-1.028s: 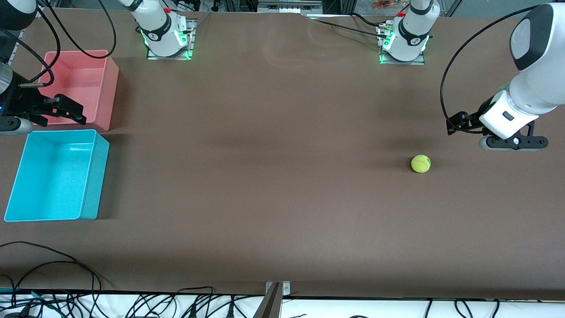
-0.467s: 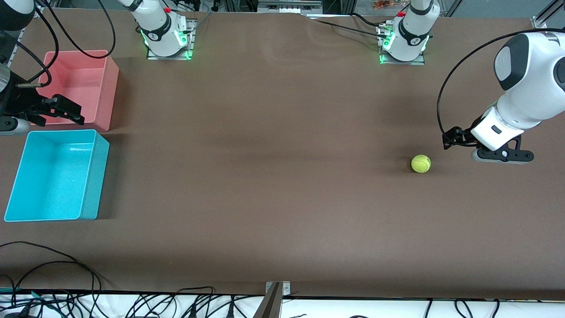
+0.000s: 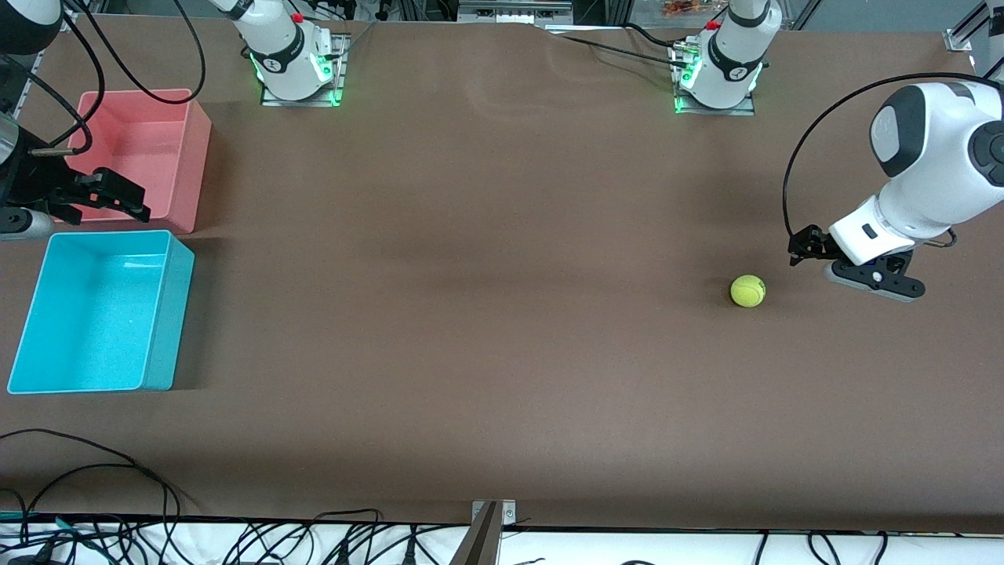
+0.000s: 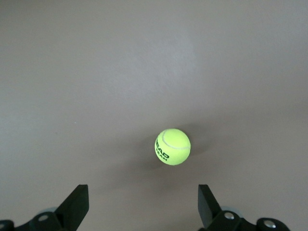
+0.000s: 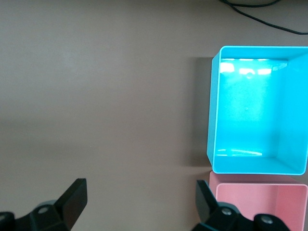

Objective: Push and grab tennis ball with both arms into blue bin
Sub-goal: 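Lower the left gripper down beside the yellow-green tennis ball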

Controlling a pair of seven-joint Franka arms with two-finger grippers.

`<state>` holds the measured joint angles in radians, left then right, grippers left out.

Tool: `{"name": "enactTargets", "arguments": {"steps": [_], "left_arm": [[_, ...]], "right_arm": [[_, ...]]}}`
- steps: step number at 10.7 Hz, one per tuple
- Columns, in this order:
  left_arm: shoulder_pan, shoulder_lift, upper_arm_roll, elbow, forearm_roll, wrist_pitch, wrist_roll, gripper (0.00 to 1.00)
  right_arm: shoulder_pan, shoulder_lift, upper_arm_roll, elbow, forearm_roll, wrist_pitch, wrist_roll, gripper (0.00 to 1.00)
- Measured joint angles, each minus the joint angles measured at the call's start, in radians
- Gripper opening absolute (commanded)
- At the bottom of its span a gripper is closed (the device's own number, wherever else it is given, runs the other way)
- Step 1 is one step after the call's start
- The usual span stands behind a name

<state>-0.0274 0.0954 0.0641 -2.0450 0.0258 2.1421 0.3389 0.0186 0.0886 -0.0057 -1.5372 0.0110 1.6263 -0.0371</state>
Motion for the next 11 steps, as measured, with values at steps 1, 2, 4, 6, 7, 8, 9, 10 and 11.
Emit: {"name": "enactTargets", "arguments": {"steps": [1,2,4,6,7,8,9,10,11], "left_arm": [[0.0,0.003,-0.001,-0.013,0.0,0.009,0.045,0.08],[0.0,0.004,-0.001,-0.024,0.001,0.03,0.137,0.0],[0.009,0.01,0.003,-0.033,0.003,0.05,0.416,0.0],[0.03,0.025,0.016,-0.036,0.003,0.054,0.552,0.0],[0.041,0.036,0.018,-0.039,0.003,0.057,0.615,0.0],[0.05,0.046,0.019,-0.04,0.003,0.06,0.667,0.0],[0.054,0.053,0.019,-0.04,0.003,0.062,0.697,0.0],[0.055,0.057,0.019,-0.041,0.003,0.064,0.727,0.0],[0.055,0.059,0.018,-0.041,0.003,0.068,0.754,0.0]], "right_arm": [[0.0,0.0,0.0,0.0,-0.006,0.004,0.0,1.0],[0.0,0.0,0.0,0.0,-0.023,0.005,0.0,1.0],[0.001,0.0,0.001,0.0,-0.031,0.007,0.0,1.0],[0.001,0.0,0.001,0.0,-0.031,0.007,0.0,1.0],[0.001,0.0,0.001,0.0,-0.031,0.007,0.0,1.0],[0.001,0.0,0.001,0.0,-0.031,0.007,0.0,1.0],[0.001,0.0,0.001,0.0,-0.031,0.007,0.0,1.0],[0.002,0.0,0.002,0.0,-0.031,0.007,0.0,1.0],[0.002,0.0,0.002,0.0,-0.031,0.007,-0.001,1.0]]}}
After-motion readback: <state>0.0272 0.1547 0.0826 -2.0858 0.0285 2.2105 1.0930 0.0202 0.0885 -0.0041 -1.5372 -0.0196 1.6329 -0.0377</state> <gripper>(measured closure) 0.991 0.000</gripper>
